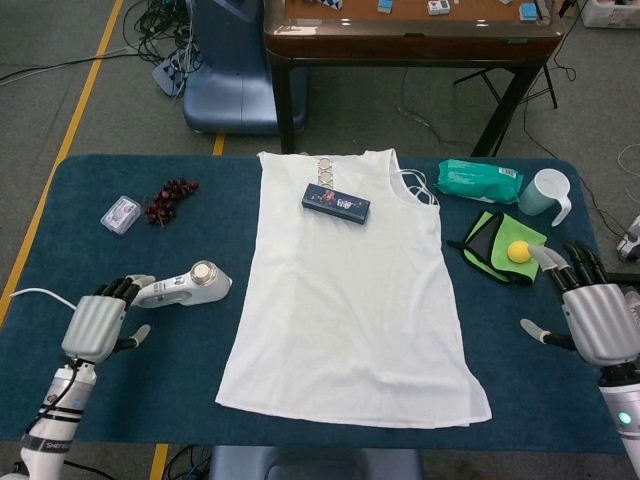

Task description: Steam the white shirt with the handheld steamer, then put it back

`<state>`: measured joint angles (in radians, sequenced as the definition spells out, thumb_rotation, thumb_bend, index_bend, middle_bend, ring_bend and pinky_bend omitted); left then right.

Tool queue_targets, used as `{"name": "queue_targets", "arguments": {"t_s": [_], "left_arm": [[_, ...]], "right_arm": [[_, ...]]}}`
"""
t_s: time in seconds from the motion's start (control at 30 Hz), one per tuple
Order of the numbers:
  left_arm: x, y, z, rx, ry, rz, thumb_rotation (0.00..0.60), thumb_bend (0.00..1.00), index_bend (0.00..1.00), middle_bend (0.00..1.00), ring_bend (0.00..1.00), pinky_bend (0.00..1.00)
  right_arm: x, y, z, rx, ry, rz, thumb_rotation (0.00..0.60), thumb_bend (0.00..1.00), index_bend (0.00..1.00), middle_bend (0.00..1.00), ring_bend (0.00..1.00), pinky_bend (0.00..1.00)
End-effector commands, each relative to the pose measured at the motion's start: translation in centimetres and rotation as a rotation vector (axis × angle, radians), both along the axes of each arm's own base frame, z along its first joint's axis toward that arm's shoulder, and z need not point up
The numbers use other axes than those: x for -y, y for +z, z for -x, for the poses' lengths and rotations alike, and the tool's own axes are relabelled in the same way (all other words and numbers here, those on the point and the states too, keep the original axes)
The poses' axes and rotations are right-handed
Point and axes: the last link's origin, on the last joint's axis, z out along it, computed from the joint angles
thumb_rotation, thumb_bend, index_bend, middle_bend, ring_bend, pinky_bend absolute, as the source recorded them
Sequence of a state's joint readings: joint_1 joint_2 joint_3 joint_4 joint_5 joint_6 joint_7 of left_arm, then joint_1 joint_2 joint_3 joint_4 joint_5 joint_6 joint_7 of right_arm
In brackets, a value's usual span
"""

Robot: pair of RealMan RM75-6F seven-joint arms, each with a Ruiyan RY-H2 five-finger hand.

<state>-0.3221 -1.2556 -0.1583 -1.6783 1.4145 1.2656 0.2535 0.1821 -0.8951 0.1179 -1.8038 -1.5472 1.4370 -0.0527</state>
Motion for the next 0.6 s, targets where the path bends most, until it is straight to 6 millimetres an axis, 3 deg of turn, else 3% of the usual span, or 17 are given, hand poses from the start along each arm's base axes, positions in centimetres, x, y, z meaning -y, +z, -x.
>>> {"name": "queue_targets", "arguments": {"t_s": [0.03,0.27,0.6], "left_arm": [[-1.5,-1.4,-0.9,-0.005,-0.007,0.016,0.6,0.21,0.19,0.23,0.24,0.31],[-4.2,-4.0,-1.8,-0.028,0.024,0.027,0.6,0.2,0.15,0.21,0.23,0.3],[-6.2,-5.4,-0.5,-0.11,0.114,0.021,0.6,0.21,0.08,0.14,0.16,0.26]], "right_arm": [[-0.1,0.0,0.1,0.0,-0.004,-0.002,0.6,0.14,0.08,0.17,0.01,0.0],[-0.5,0.1,0.5,0.004,-0.025,-0.004,0.6,0.14,0.08,0.17,0.01,0.0],[-1.0,0.3,1.0,0.012,-0.036,-0.011,0.6,0.14,0.08,0.17,0.01,0.0]]}}
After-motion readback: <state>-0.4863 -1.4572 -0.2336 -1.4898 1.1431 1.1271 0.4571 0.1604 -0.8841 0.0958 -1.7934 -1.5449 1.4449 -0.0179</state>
